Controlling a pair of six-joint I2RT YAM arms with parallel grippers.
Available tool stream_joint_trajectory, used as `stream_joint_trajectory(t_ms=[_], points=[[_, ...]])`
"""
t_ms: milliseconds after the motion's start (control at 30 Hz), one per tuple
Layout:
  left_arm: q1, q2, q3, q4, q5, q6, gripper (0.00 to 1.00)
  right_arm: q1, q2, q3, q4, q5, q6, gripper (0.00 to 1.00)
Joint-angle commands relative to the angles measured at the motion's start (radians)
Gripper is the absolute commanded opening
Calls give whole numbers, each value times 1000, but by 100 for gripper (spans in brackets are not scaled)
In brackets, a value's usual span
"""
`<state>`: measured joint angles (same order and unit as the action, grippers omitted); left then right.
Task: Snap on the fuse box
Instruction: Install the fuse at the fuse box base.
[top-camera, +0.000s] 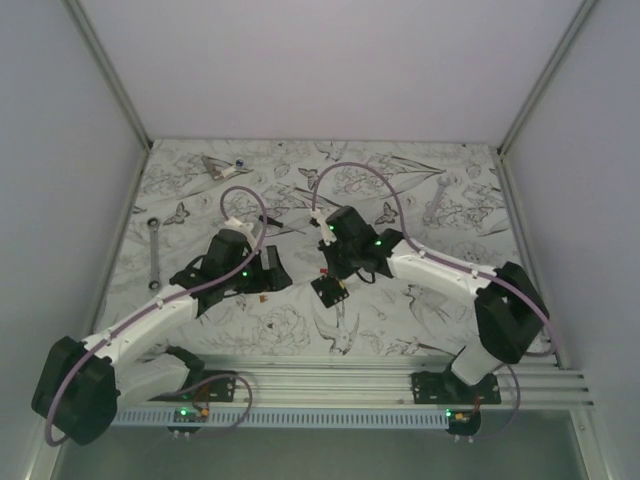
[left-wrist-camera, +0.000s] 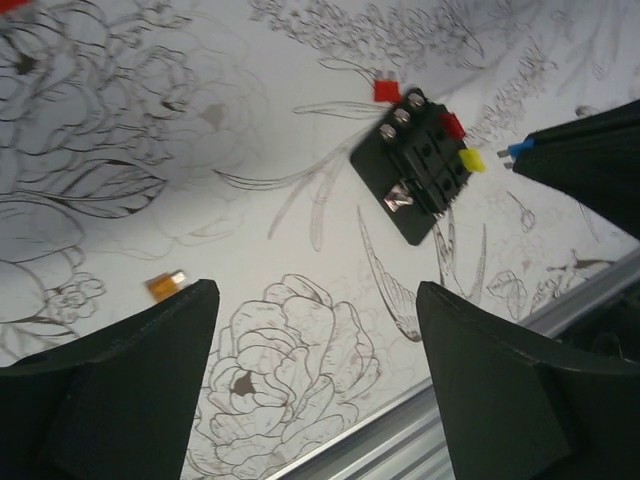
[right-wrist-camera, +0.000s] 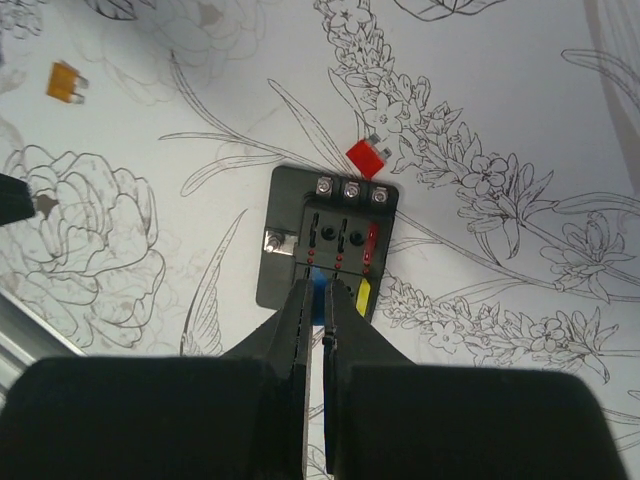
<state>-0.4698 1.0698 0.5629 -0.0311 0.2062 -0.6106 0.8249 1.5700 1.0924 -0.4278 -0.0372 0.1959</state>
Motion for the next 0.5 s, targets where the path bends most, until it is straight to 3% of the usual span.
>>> stream_joint_trajectory(t_ms=[0,200,467], points=[[43,12,43,-103,-49,7,87,25,73,73,-56,69,36,0],[73,4,40,-119,-59,10,99,42,155,120,-90,109,48,0],[87,-5,48,-164,-105,5,100,46,217,166,-125,143,55,0]])
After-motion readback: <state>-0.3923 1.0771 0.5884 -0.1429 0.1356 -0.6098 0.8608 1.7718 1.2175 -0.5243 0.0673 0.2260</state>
